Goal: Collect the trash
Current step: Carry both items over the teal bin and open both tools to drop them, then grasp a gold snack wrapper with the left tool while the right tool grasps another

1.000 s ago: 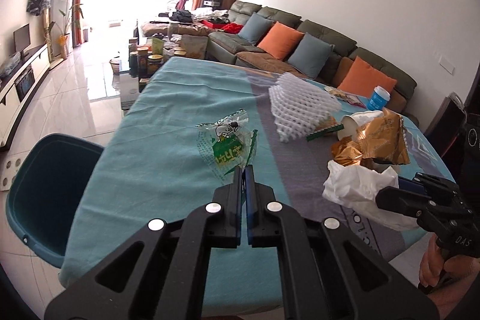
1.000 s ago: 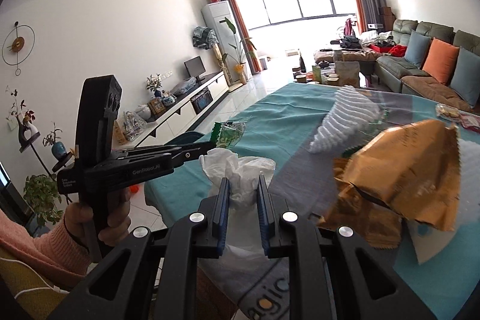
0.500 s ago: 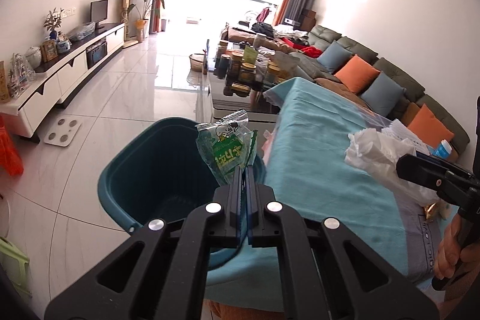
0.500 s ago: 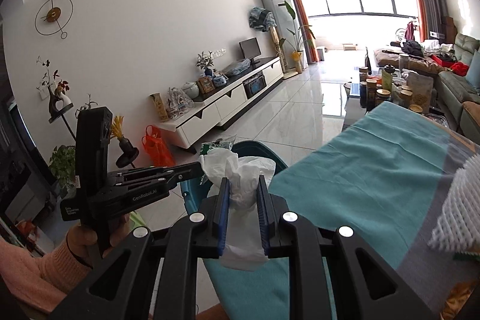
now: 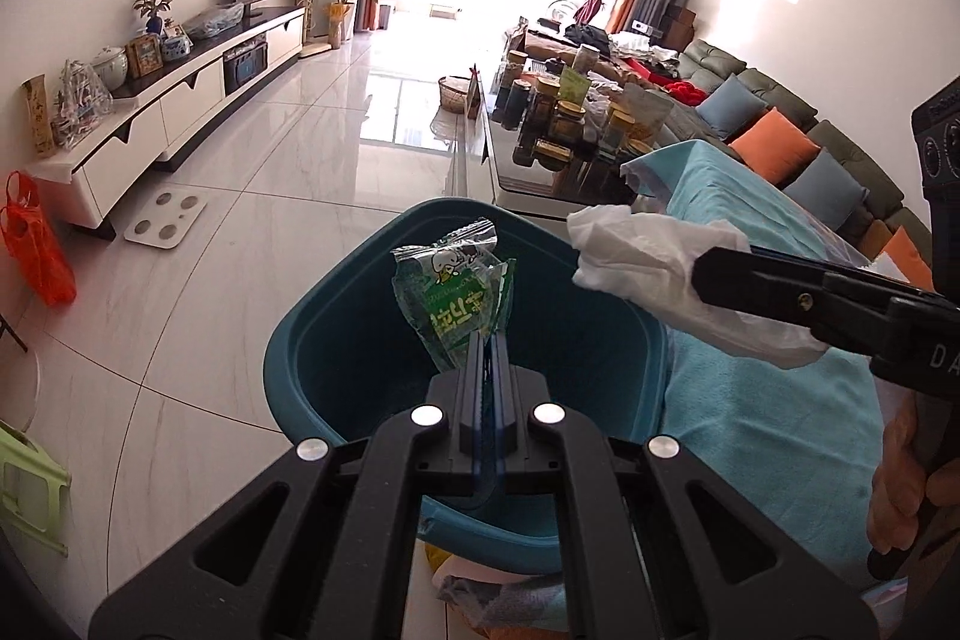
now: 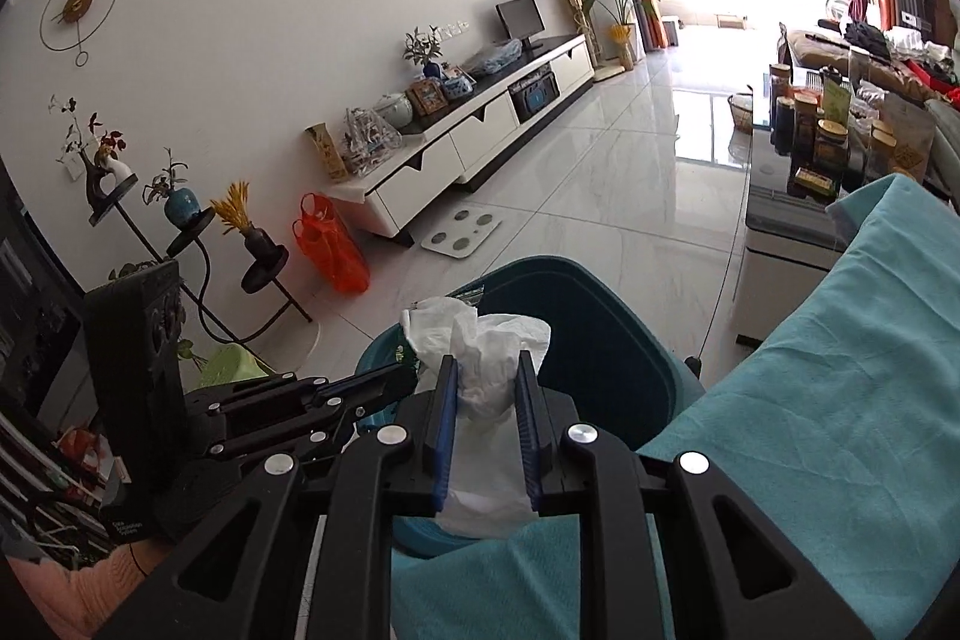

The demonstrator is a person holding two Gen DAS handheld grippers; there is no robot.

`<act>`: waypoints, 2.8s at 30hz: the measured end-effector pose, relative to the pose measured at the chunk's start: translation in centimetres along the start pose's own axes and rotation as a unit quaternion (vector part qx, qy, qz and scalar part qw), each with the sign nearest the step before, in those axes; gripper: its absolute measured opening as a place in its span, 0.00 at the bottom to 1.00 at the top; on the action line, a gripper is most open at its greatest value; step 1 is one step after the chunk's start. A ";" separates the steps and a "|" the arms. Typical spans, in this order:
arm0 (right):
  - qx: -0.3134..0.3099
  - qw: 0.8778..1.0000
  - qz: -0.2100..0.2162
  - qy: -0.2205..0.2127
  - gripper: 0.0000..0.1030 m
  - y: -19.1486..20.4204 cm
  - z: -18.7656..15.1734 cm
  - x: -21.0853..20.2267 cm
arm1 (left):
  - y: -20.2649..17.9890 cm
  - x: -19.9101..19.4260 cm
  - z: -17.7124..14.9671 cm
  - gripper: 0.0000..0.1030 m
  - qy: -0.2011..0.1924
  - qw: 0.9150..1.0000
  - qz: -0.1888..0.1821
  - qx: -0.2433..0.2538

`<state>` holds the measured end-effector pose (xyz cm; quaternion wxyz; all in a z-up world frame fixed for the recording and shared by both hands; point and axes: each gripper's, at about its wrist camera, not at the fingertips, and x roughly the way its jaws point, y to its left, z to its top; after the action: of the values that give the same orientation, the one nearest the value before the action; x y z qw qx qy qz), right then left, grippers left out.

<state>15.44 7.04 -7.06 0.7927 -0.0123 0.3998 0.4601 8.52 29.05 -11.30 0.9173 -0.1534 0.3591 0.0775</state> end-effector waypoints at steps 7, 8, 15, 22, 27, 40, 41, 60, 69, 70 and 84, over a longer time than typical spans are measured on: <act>0.039 0.998 -0.017 0.046 0.24 -0.9 0.4 4.1 | -0.4 3.2 0.2 0.03 0.024 1.000 -0.004 -0.018; 0.042 0.998 -0.020 0.050 0.25 -0.8 0.3 4.3 | -0.4 3.6 0.3 0.03 0.027 0.999 -0.006 -0.021; 0.051 0.998 -0.026 0.037 0.42 -0.8 0.1 3.7 | -1.4 4.7 0.5 0.15 0.025 0.999 0.001 -0.022; 0.057 0.998 -0.017 0.017 0.43 -1.2 -0.2 1.8 | -2.6 2.5 0.3 0.33 -0.008 1.000 0.014 -0.017; 0.031 0.999 -0.021 -0.022 0.45 -0.7 -1.0 -2.6 | -4.9 -1.0 0.1 0.50 -0.053 0.998 -0.006 0.017; 0.038 0.982 -0.118 -0.140 0.47 -4.1 -7.0 -18.2 | -19.6 -4.1 -2.5 0.59 -0.060 0.970 -0.180 0.154; 0.047 0.980 -0.125 -0.146 0.47 -4.7 -7.7 -19.2 | -20.8 -4.1 -3.0 0.59 -0.055 0.966 -0.193 0.164; 0.183 0.918 -0.289 -0.201 0.52 -13.5 -20.3 -32.5 | -37.5 -1.1 -11.4 0.59 0.064 0.900 -0.318 0.291; 0.200 0.923 -0.267 -0.190 0.52 -14.5 -21.9 -31.5 | -40.0 1.2 -12.3 0.51 0.113 0.895 -0.309 0.301; 0.201 0.924 -0.265 -0.190 0.52 -14.7 -21.9 -31.4 | -40.2 1.4 -12.3 0.49 0.116 0.894 -0.310 0.301; 0.205 0.931 -0.236 -0.187 0.13 -15.2 -22.4 -30.7 | -41.1 2.9 -12.1 0.22 0.127 0.896 -0.319 0.280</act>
<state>4.81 -32.47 -7.77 0.9241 0.1432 0.3154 0.1615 13.33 -13.59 -12.41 0.8442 -0.0046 0.4116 -0.3432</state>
